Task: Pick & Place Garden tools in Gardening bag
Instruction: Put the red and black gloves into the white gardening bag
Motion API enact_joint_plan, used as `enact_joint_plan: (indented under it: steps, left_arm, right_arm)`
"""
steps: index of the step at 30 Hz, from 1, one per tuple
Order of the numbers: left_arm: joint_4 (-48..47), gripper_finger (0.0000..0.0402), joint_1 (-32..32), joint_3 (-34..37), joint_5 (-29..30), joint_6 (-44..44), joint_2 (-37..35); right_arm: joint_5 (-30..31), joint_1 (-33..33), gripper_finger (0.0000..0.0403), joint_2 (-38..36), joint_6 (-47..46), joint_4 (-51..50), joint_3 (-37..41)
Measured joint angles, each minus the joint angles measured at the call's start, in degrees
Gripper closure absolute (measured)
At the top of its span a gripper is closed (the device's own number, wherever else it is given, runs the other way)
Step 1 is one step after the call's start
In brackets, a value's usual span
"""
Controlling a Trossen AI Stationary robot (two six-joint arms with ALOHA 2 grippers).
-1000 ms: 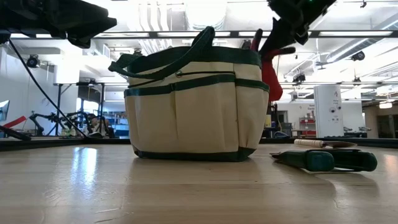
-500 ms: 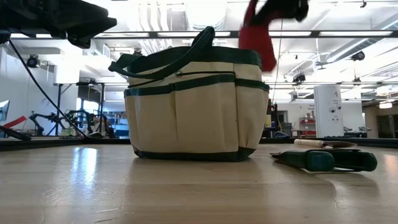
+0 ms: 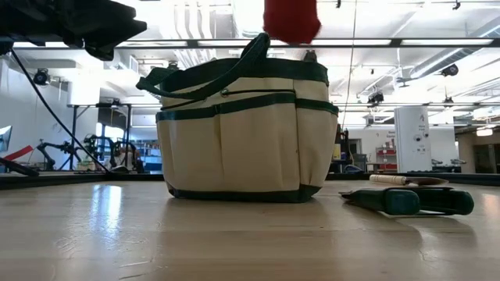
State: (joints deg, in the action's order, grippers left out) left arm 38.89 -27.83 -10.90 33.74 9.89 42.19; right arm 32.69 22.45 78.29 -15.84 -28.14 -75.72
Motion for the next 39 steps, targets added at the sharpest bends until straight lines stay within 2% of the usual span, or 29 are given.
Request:
enact_joint_plan:
  steps: [7,14,39]
  left_arm:
    - [0.01,0.0209,0.00,-0.02,0.00,-0.88,0.00]
    - [0.08,0.0209,-0.01,-0.02,-0.02,-1.03,0.00]
    - [0.09,0.0209,0.01,-0.02,-0.02,-1.51,0.00]
  right_arm:
    - [-1.53,0.31,0.0395,7.88,0.44,-2.98,-7.61]
    - [-2.03,0.29,0.0395,12.81,-0.18,-3.38,-9.82]
    - [-2.74,0.27,0.0395,13.63,-8.24,-3.30,-4.82]
